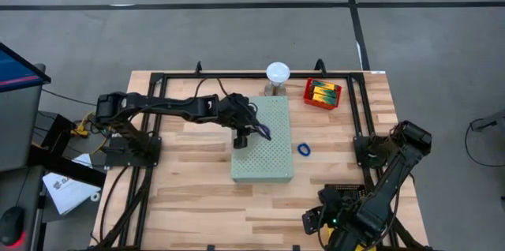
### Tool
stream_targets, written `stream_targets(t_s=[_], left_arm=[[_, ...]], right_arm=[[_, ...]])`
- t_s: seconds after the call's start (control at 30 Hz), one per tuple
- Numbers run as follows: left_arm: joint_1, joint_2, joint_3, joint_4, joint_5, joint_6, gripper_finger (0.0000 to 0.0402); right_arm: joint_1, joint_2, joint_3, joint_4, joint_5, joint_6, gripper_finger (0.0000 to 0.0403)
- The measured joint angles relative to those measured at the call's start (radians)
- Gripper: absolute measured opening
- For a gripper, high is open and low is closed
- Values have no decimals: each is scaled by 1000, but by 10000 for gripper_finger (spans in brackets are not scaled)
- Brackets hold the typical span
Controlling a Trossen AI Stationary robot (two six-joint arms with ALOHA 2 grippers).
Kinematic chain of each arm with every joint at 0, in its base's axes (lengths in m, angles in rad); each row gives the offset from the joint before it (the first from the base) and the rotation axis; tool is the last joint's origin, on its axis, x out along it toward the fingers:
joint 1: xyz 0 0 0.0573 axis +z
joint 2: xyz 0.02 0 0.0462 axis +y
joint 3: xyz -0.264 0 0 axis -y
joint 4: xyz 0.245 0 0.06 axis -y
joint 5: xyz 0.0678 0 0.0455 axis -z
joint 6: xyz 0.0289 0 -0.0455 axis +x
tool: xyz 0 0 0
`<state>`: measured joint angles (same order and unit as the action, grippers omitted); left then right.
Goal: Pick & Place Office Desk Supplies
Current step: Put the purple spring keychain into the yellow bin
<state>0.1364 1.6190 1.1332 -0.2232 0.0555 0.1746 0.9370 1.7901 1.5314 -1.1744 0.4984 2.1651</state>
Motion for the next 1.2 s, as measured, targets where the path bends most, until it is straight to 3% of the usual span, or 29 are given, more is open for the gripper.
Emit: stream_targets(t_s=[0.23, 0.43, 0.73, 1.03, 1.2], left_arm=[[0, 26, 2, 14, -3, -28, 74], [0, 23, 2, 6, -3, -58, 11], [-18, 1, -1, 2, 6, -110, 1], [-71, -112, -2, 26, 12, -190, 0], [-126, -168, -1, 77, 12, -251, 0]], right_arm=[[17, 0, -1, 0, -3, 5, 198], [25, 0, -1, 1, -3, 8, 198], [23, 0, -1, 1, 9, 8, 198], [-11, 0, -1, 4, 183, 9, 198], [-39, -2, -1, 6, 343, 8, 198]])
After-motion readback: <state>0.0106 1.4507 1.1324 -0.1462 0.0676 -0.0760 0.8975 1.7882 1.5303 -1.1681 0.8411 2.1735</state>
